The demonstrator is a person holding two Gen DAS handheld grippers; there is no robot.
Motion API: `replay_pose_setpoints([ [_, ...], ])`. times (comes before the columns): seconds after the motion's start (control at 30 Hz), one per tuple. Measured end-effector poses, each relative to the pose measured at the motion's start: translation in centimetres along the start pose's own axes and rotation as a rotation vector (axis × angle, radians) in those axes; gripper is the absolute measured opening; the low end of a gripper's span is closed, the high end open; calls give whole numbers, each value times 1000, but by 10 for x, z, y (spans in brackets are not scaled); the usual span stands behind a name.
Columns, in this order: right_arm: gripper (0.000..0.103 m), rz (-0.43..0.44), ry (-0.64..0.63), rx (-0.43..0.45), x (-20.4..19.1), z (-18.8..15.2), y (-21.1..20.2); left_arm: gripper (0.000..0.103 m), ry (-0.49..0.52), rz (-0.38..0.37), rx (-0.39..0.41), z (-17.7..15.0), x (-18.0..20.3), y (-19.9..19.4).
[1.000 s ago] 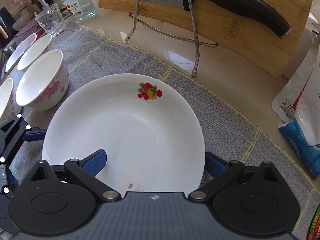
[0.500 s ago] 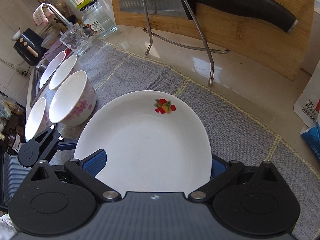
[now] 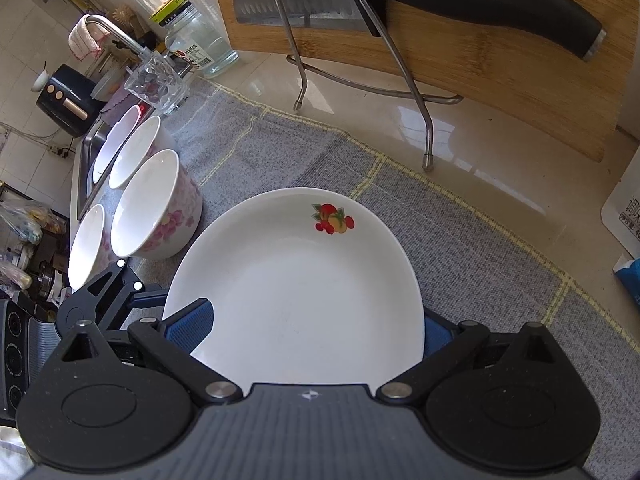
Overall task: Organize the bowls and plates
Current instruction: 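Lift the held flower plate with the right gripper toward the plate stack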
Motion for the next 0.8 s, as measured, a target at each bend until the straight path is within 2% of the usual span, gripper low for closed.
replay_pose_setpoints([
  [0.8, 103, 14, 21, 20, -5, -6, -11, 102, 17, -23, -11, 4, -2, -5],
])
Point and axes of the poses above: each gripper's, at about its wrist camera, not at the fingertips, and y roughly the way its jaws point, x to its right, z to its top, the point moved 2 cm from there along y, roughly the way its jaws point, and after that the axes turned 10 degrees about y, right-handed, at the moved point
